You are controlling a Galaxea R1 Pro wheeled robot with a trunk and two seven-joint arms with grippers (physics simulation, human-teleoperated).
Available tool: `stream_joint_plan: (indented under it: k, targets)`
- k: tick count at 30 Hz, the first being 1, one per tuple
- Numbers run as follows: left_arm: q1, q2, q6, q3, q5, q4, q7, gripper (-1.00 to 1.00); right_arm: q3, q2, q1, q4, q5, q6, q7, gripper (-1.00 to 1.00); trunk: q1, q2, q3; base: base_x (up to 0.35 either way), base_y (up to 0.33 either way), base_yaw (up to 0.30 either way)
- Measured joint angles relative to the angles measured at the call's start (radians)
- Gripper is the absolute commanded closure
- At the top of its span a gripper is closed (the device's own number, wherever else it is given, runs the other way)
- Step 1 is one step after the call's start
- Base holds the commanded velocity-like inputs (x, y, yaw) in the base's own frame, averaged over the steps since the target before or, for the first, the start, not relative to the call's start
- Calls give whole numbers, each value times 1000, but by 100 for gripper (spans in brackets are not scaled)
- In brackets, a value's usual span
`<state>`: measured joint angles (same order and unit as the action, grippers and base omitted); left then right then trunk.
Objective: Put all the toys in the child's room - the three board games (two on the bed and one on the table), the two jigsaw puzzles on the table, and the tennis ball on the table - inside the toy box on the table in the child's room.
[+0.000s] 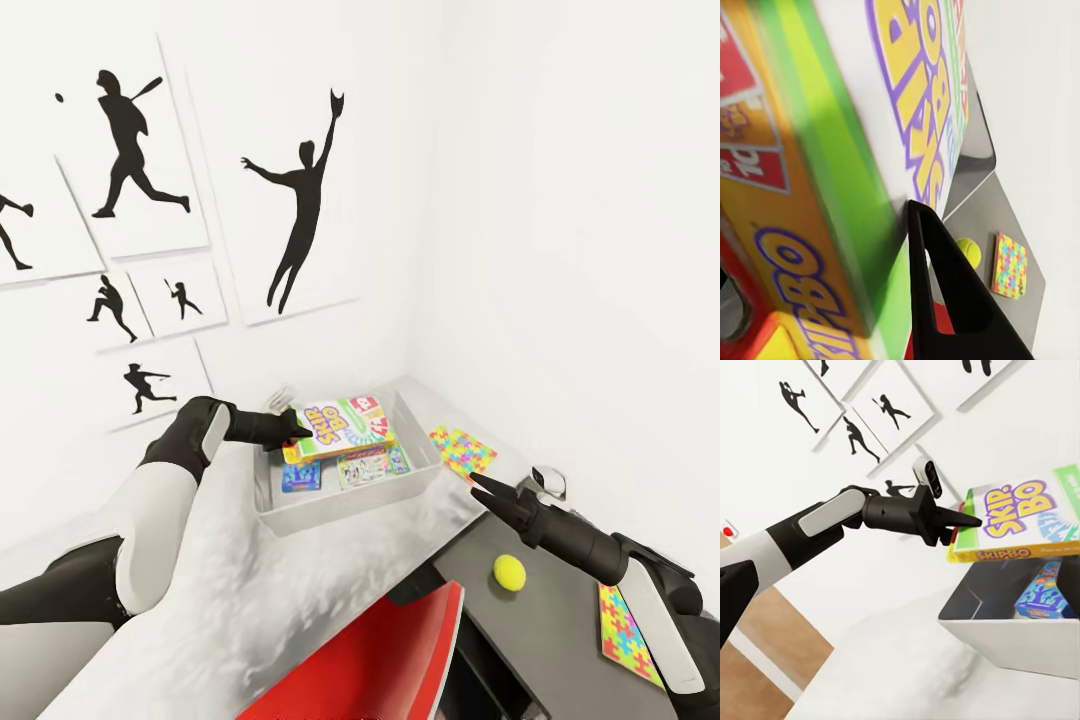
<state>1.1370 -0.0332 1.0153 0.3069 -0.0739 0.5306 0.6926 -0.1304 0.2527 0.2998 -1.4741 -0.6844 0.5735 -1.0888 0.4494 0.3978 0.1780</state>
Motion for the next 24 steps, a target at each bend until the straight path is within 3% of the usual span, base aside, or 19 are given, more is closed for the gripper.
stream_joint_plan:
  k: [13, 19, 24]
  targets:
    - [0, -11, -3, -4, -1, 3, 8, 100, 0, 1, 0, 0, -1, 0, -2, -100, 0, 0, 21, 0, 0, 0]
    - [0, -14, -72, -101, 4, -1, 18, 100, 0, 1, 0, 0, 0, 0, -17, -100, 0, 0, 31, 0, 0, 0]
    - [0, -15, -85, -125, 4, -3, 21, 100, 0, 2, 0, 0, 0, 0, -19, -100, 0, 0, 39, 0, 0, 0]
